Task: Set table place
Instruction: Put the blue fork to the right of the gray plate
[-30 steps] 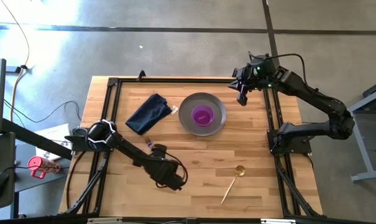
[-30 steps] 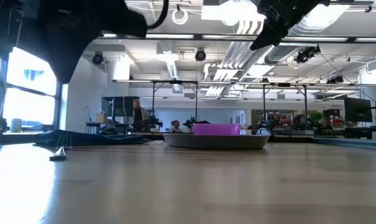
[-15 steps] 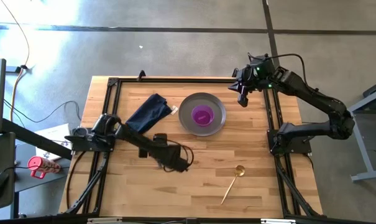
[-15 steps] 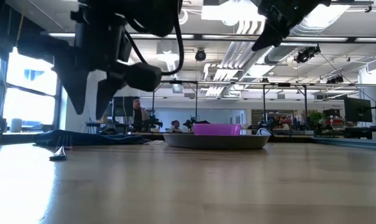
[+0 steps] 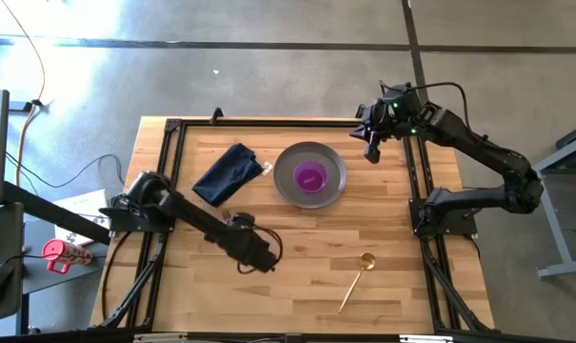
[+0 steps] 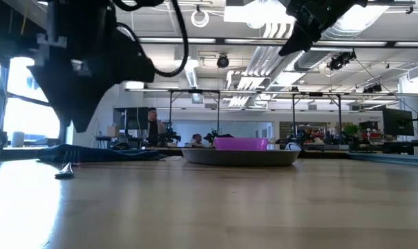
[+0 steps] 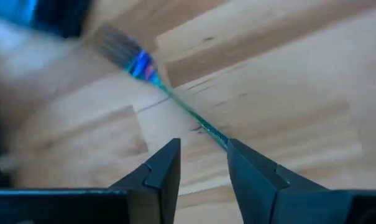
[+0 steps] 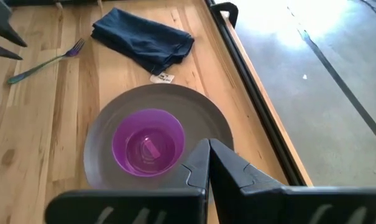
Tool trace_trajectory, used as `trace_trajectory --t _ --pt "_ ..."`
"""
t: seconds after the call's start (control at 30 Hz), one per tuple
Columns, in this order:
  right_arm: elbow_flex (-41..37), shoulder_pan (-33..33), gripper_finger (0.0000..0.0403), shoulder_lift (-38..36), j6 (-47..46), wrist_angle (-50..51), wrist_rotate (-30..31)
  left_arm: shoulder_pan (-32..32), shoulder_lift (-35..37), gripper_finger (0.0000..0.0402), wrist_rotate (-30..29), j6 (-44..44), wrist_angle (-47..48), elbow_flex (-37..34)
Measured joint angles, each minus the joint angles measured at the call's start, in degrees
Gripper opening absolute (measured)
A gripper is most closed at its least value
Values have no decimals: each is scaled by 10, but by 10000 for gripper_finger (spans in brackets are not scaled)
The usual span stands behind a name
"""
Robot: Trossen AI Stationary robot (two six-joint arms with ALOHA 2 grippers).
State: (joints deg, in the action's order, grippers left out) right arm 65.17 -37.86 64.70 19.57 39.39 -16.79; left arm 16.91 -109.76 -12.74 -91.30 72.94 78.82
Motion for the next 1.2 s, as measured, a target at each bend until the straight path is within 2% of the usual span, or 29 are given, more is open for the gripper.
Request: trace_trajectory --t 0.1,0.23,0.4,0.5,0.57,0.7,0.8,1.03,1.2 --pt "0 0 0 0 0 -3 -2 -33 50 107 44 209 -14 -17" --pt "0 0 0 0 -22 -5 -2 -96 93 91 106 542 -46 -21" --pt "0 0 0 0 -67 -15 0 -167 103 60 178 916 -70 -21" --pt "0 0 0 0 -101 -25 18 -185 100 40 200 1091 -54 -21" --pt "0 0 0 0 -126 -28 33 -185 95 28 193 1174 -30 -21" --pt "0 0 0 0 -177 -28 57 -175 96 14 139 1292 17 -23" --pt "0 8 0 0 -202 -28 72 -167 96 19 113 1344 28 -38" --pt "0 51 0 0 -241 -28 112 -154 96 79 88 1383 -10 -109" --pt "0 79 0 0 -271 -28 145 -149 96 125 86 1397 -58 -130"
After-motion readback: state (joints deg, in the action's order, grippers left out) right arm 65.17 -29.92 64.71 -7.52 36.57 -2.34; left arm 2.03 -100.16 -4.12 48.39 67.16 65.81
